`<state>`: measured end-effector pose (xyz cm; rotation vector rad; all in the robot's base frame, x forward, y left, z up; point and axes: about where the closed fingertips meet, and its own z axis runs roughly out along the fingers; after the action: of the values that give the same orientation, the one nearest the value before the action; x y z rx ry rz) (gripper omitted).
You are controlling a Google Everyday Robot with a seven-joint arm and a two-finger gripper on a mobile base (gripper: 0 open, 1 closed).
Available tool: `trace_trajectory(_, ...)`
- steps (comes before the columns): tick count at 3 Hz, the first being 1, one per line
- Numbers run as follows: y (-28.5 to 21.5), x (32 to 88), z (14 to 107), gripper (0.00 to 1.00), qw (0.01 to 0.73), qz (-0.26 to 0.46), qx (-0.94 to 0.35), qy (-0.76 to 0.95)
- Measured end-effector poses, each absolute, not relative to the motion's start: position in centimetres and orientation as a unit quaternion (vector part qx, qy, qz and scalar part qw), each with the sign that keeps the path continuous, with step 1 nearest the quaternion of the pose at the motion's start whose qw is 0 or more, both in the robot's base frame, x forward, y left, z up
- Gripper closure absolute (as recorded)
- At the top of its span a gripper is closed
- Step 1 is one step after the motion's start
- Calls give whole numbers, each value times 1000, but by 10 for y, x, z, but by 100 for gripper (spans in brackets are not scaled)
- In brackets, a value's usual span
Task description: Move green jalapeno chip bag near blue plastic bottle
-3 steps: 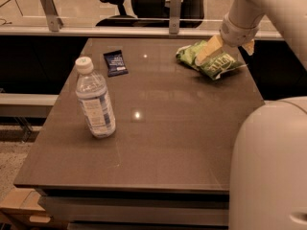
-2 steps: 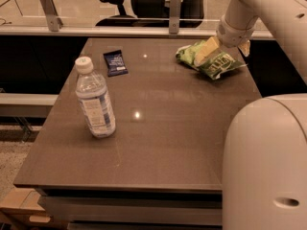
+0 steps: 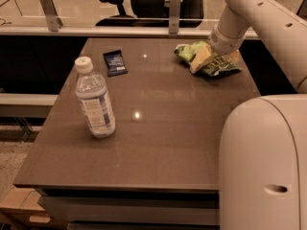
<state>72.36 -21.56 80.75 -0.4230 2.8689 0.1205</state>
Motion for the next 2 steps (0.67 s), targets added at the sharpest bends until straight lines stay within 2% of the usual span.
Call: trace_trajectory(2,-212,725,811,68,118,51,-148,981)
